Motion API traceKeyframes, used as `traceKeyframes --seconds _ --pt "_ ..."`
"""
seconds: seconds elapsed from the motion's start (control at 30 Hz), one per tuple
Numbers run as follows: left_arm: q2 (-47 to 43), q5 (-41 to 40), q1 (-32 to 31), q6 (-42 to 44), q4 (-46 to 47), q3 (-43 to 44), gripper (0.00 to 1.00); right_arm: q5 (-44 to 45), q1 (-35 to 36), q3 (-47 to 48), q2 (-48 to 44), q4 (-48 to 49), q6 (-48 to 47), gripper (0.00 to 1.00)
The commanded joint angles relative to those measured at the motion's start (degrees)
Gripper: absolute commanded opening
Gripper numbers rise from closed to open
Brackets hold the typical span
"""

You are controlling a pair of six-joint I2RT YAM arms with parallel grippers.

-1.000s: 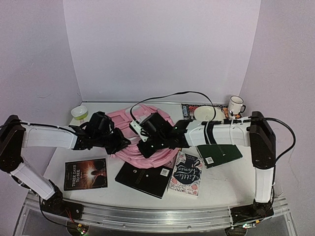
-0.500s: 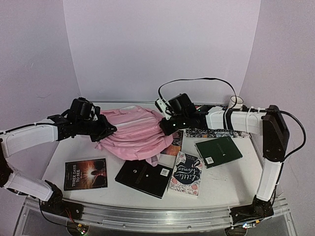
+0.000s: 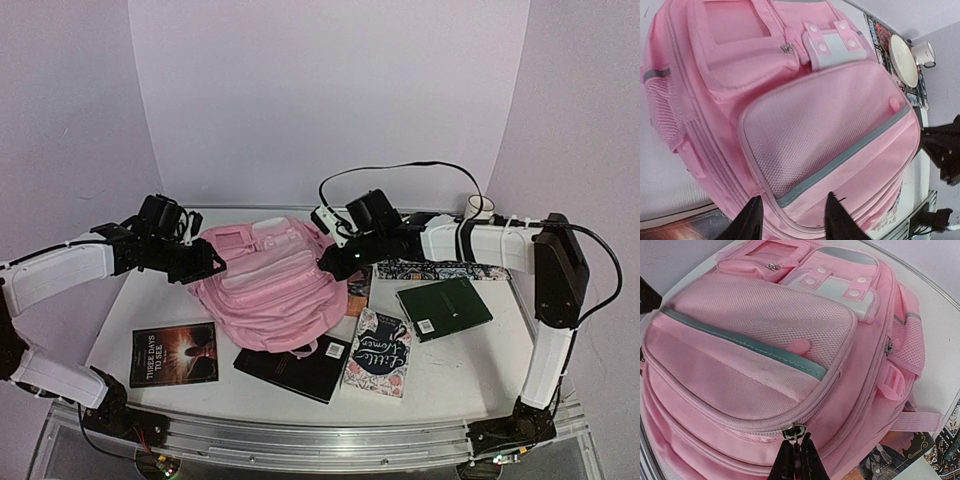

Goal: Pack the student bag
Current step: Zip the upper front pocket of the student bag.

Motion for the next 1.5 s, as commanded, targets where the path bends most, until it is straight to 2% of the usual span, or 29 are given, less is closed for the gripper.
traceKeyframes --seconds 0.0,0.1,0.2,0.37,0.53,0.73,0.87,1.03,1.23,1.4,1.47 --pt "-1.0 -3.7 -0.2 10.1 0.8 6.2 0.48 -1.7 2.0 0.0 -3.9 -0.8 0.5 0.0" --pt "-0.5 -5.3 -3.7 13.3 0.9 8.2 0.56 -2.6 3.2 -0.3 -4.5 -0.9 0.9 0.0" --pt "1.7 -8.7 -10.5 16.2 1.5 9.8 0.61 -2.7 4.1 -0.3 -4.3 -0.9 1.1 0.0" --pt "7.5 -14.5 -19.1 20.6 5.2 12.0 0.63 -3.5 5.0 0.0 -3.4 -1.0 1.6 0.0" --pt "12.1 -16.3 -23.0 25.9 11.1 13.1 0.63 -3.6 5.5 0.0 -3.4 -1.3 1.7 0.0" --pt "17.5 -17.8 -24.2 31.4 14.4 14.4 0.63 -3.6 5.6 -0.7 -4.2 -1.7 1.7 0.0" --pt "20.4 -18.4 -24.4 33.7 15.8 14.3 0.55 -3.6 5.6 -0.8 -4.2 -2.0 1.7 0.0" --pt "21.2 -19.1 -24.9 36.8 17.4 12.7 0.24 -2.1 5.6 -1.0 -4.4 -2.3 1.0 0.0" --pt "18.5 -17.0 -25.2 38.7 20.1 9.0 0.02 -1.2 5.6 -0.7 -4.8 -2.9 0.4 0.0" --pt "16.2 -18.4 -25.3 40.4 23.4 5.3 0.0 -0.2 5.0 0.0 -4.8 -3.1 0.5 0.0" --pt "15.8 -19.4 -25.4 41.1 24.6 4.2 0.08 -1.2 4.9 0.4 -4.9 -3.4 0.6 0.0"
